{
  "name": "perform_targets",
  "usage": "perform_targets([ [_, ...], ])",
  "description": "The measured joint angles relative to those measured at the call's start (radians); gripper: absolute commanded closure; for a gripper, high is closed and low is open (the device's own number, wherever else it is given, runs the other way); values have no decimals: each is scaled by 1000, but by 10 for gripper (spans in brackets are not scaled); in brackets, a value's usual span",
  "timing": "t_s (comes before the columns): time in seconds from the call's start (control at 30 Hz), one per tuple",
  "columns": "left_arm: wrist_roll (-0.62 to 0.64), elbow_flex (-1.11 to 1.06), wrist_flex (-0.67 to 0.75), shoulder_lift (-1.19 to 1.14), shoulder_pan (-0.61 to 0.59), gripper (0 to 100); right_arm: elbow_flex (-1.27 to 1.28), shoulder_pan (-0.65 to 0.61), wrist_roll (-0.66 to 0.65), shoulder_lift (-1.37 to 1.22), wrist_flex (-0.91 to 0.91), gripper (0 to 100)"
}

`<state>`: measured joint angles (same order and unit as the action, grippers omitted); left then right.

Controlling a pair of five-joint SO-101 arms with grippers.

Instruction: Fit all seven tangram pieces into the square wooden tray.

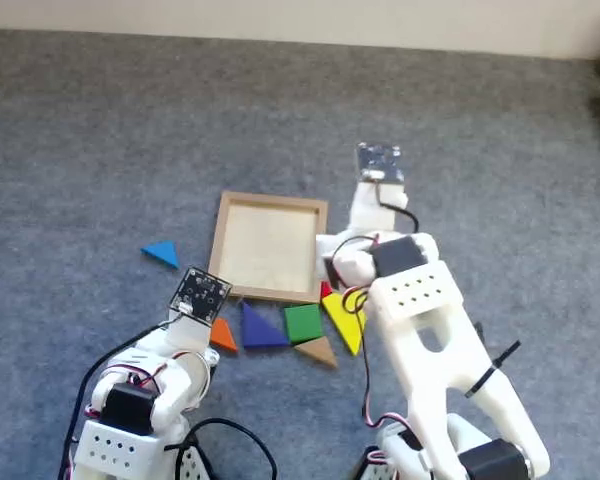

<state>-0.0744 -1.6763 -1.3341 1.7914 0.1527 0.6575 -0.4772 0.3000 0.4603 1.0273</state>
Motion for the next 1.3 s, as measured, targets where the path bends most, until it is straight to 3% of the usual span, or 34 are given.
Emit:
perform_targets([
  [0.2, 0, 0, 0, 0, 0, 993, 54, -101, 8, -107, -5, 645],
  [0.47, 0, 0, 0, 0, 0, 993, 54, -106, 8, -319, -35, 645],
  [1.3, 0, 0, 0, 0, 3, 993, -61, 3, 8, -522, -80, 645],
])
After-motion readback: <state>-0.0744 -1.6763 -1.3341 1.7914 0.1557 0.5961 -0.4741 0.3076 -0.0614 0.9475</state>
